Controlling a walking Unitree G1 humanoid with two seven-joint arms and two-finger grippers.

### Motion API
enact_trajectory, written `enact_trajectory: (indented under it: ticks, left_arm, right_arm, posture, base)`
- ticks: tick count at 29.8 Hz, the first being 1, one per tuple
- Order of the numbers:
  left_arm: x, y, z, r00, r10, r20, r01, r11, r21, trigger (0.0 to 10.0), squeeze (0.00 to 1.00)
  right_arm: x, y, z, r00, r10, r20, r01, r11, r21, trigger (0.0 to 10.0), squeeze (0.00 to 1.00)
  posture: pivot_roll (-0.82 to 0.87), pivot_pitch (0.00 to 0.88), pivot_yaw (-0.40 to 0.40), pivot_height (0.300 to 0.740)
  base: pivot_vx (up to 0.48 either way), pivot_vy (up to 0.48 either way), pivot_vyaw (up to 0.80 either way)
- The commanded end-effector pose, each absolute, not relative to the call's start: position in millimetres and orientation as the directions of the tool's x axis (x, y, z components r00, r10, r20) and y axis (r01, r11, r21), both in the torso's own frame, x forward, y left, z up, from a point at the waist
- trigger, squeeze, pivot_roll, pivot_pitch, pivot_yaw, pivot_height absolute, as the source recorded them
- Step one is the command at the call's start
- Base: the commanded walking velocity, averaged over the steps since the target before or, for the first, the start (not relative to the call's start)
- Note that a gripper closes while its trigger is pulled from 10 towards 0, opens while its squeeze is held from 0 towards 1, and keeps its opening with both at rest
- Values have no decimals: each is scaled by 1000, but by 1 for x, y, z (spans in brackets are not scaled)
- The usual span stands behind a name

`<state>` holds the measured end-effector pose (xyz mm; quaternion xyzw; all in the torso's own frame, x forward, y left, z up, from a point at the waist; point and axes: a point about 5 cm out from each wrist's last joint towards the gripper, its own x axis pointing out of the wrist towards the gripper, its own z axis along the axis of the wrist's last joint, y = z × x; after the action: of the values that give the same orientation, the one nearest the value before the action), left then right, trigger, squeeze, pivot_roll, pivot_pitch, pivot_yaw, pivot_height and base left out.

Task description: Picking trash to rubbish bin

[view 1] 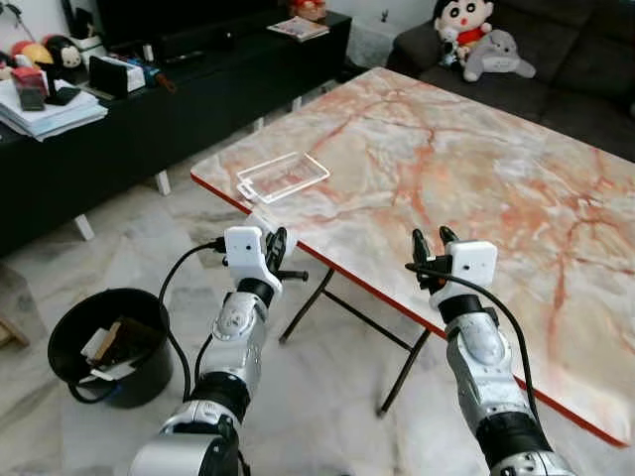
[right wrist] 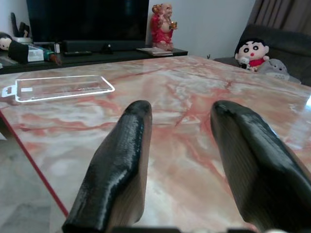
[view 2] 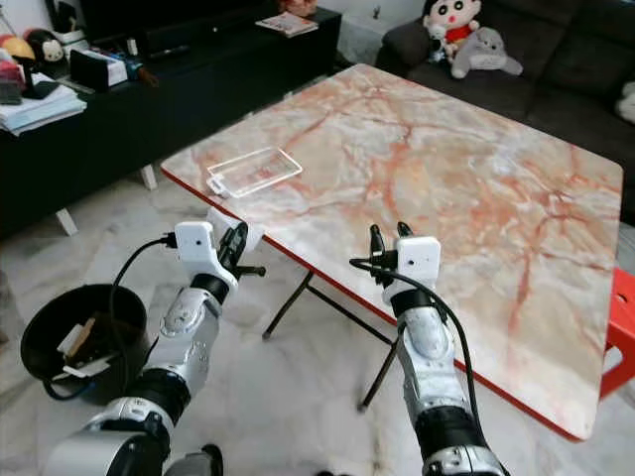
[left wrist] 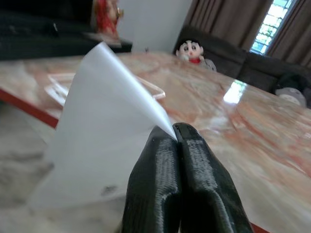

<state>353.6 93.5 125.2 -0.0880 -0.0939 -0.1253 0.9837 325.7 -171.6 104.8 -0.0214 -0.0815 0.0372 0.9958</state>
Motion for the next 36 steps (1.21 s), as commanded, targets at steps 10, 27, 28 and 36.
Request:
enact_trajectory:
  ticks: [10, 27, 28, 36]
  left_arm:
    - [350, 95, 122, 954, -226, 195, 249, 963, -103, 10000, 0]
    - [354, 101, 129, 962, -189, 196, 215, 969, -125, 10000, 0]
    - [354, 102, 128, 962, -189, 196, 215, 969, -122, 10000, 0]
    - [351, 102, 123, 965, -191, 179, 213, 971, -112, 10000, 0]
  right_arm:
    - [329, -173, 111, 981, 63, 181, -57, 998, -37, 10000, 0]
    - [330, -171, 113, 980, 74, 185, -64, 996, -60, 10000, 0]
    - [330, -171, 112, 981, 85, 173, -72, 994, -78, 10000, 0]
    - [329, -170, 111, 981, 92, 172, -79, 994, -80, 10000, 0]
  posture:
    - [134, 93, -95, 740]
    - [135, 96, -93, 740]
    - [135, 93, -93, 740]
    - [135, 86, -95, 740]
  base:
    - [0, 0, 0]
    - [0, 0, 104]
    - [0, 0, 800]
    - [0, 0, 800]
